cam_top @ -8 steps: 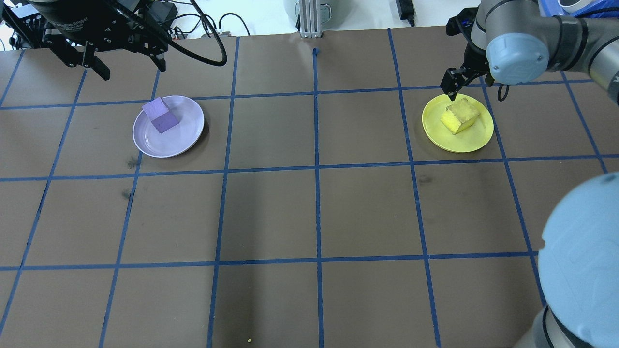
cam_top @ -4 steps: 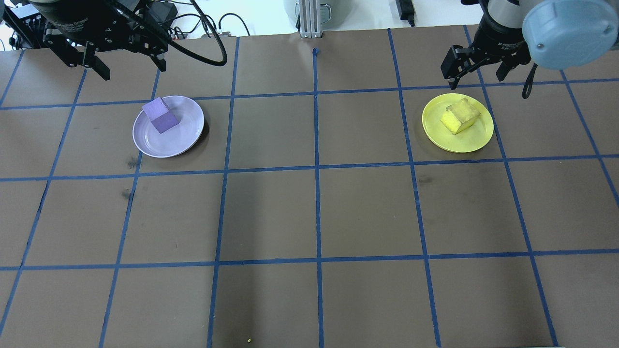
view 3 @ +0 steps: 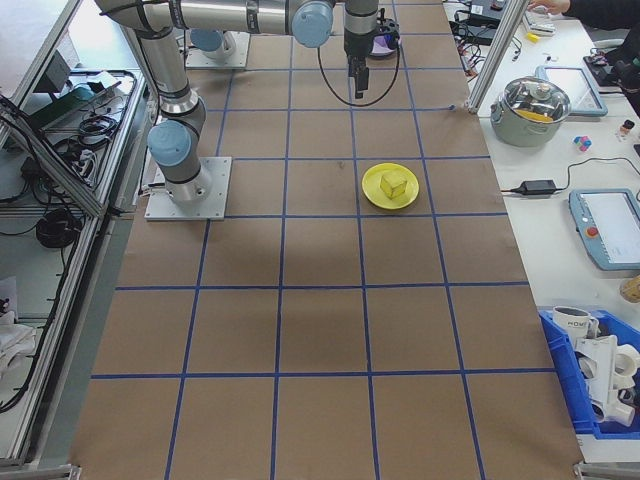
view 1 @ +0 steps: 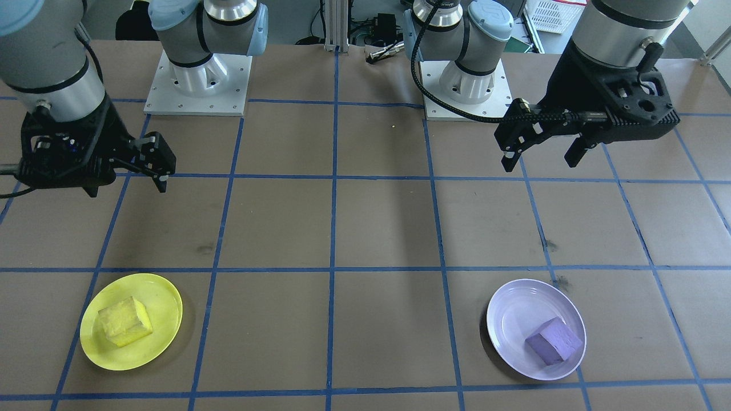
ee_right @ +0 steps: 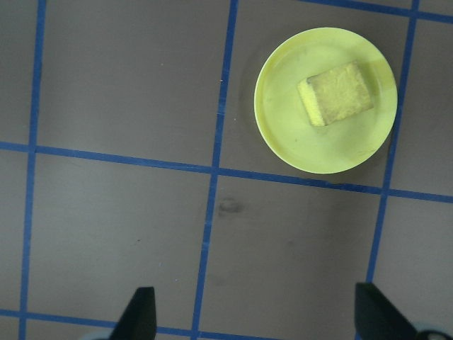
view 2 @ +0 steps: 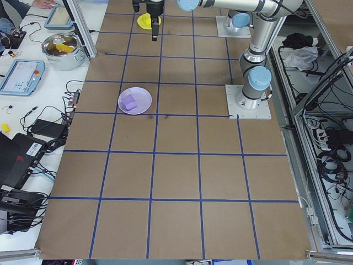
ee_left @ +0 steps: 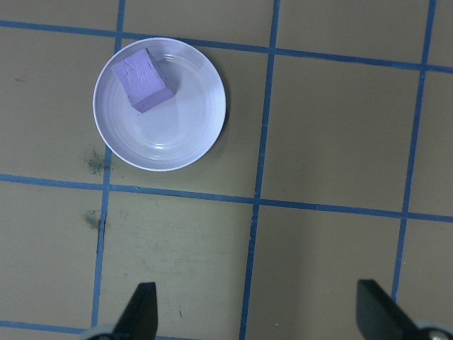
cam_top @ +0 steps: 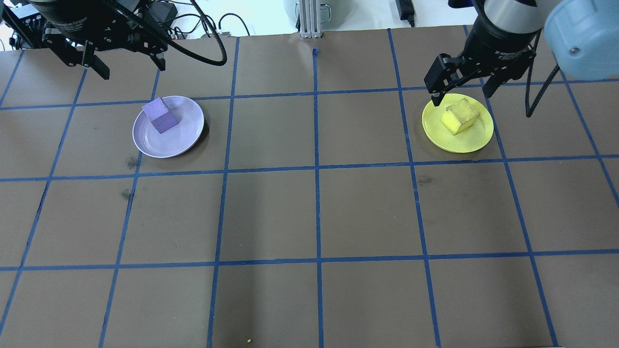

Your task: Sort blocks by color into plates

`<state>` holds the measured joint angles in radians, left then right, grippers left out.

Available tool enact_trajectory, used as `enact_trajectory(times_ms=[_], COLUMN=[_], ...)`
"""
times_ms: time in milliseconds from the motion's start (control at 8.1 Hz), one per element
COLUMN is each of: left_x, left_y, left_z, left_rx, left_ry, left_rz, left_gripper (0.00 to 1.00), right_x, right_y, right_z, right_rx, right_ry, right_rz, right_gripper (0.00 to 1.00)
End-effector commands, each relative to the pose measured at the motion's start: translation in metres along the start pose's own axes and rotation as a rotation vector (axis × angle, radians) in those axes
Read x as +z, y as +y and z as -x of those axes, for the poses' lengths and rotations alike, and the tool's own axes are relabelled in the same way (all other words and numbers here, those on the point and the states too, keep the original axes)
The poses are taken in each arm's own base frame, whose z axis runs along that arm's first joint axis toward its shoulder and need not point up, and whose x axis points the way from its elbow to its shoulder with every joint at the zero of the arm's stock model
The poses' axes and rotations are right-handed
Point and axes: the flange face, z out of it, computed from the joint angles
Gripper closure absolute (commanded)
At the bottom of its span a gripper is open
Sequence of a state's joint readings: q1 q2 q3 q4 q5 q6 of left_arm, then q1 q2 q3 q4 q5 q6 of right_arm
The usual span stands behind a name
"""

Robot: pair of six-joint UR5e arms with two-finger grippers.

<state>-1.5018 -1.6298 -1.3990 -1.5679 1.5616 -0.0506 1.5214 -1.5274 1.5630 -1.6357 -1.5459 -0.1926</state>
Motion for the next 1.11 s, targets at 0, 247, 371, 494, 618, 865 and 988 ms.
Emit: enact_trajectory(times_ms=[0, 247, 371, 494, 618, 865, 988], left_x=[-0.0004, -0.0022, -0.0013, -0.0004, -0.0012, -0.0022, -0.0004], left_y=[0.0002, 0.0012, 0.0007, 0.0002, 0.0015, 0.0012, 0.0002], left_z=[0.0000, 0.0000, -0.0001, -0.0002, 0.0000, 0.0000, 0.0000], left_rx=[0.000, 0.000, 0.000, 0.000, 0.000, 0.000, 0.000], left_ry=[0.000, 0.000, 0.002, 0.002, 0.000, 0.000, 0.000], left_rz=[-0.001, -0.004, -0.002, -0.001, -0.001, -0.004, -0.001], left_gripper=[0.00, 0.00, 0.00, 0.00, 0.00, 0.00, 0.00], right_x=[0.0011, 0.0065, 0.0053, 0.0058, 0.0069, 0.0102, 0.0097], right_y=[0.0100, 0.0054, 0.0080, 0.0073, 0.0058, 0.0050, 0.0044], right_z=[0.0105, 0.0090, 0.0095, 0.0092, 0.0095, 0.0077, 0.0079], right_rx=[0.000, 0.001, -0.010, -0.012, -0.006, -0.010, -0.009], right_ry=[-0.060, -0.056, -0.058, -0.056, -0.061, -0.056, -0.058], right_rz=[0.039, 0.041, 0.048, 0.047, 0.045, 0.053, 0.048], right_gripper=[0.00, 0.00, 0.00, 0.00, 0.00, 0.00, 0.00])
